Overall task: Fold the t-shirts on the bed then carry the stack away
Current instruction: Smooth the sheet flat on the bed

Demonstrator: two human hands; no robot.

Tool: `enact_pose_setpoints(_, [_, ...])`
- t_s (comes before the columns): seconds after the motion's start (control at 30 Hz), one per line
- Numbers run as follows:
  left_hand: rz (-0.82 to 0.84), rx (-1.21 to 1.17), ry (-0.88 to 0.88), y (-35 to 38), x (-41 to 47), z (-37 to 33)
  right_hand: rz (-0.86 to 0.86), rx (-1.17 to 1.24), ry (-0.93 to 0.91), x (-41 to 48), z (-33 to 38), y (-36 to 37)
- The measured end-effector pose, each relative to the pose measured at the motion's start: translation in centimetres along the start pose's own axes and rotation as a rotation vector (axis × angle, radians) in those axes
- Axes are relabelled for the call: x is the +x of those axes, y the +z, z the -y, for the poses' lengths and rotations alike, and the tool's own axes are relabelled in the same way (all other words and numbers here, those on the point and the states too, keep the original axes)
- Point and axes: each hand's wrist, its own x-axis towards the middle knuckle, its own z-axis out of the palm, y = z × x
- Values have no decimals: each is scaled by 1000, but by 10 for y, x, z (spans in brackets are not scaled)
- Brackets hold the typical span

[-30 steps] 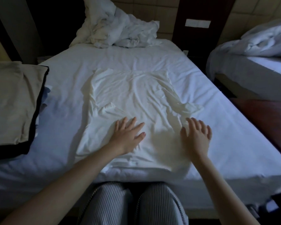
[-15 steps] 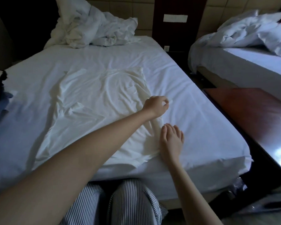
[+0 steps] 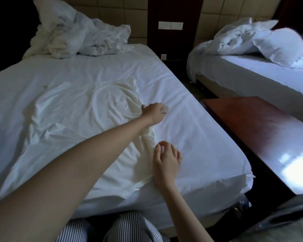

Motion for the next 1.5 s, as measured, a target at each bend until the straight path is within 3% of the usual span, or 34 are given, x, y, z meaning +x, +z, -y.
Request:
enact_pose_setpoints(0.1, [-59,-456,123,-28,-6,0,41,89,89,1,4,-2])
enact_pose_setpoints(0.23, [23,-555,207,-60,-14,11,114,53,104,4,3,-3])
enact_pose_setpoints(0.37, [102,-369,238,-83,-16,41,111,129,106,3,1,-6])
enact_pose_setpoints(0.5, [286,233,170,-90,-27,64,10,211,79,0,4,-7])
enact_pose_setpoints(0.6, [449,578,136,-75,-41,67,52,199,64,-1,5,-8])
enact_pose_setpoints(0.63, [452,550,149,-68,-42,67,80,165,44,-1,4,-8])
enact_pose_setpoints(0.77, [396,58,60,-37,-40,65,184,23,45,3,4,-8])
enact_pose_setpoints(1.03, [406,165,45,-28,-37,56,94,133,36,1,1,-7])
enact_pose_setpoints(1.13, [316,178,131,-32,-36,59,37,177,13,0,-1,-4])
enact_pose_setpoints(1.2, [144,106,240,-37,-37,62,16,223,11,-2,0,-6])
enact_pose_setpoints(1.3, [-186,10,576,-51,-56,71,12,253,7,-3,-1,-7])
enact_pose_setpoints(1.37, [-277,87,751,-60,-73,85,16,221,-74,-5,-2,-8])
enact_pose_setpoints(1.4, [-228,135,740,-63,-82,93,36,196,-116,-5,-1,-7])
enact_pose_setpoints(1.5, [196,275,369,-66,-108,121,52,134,-259,-7,-2,-4])
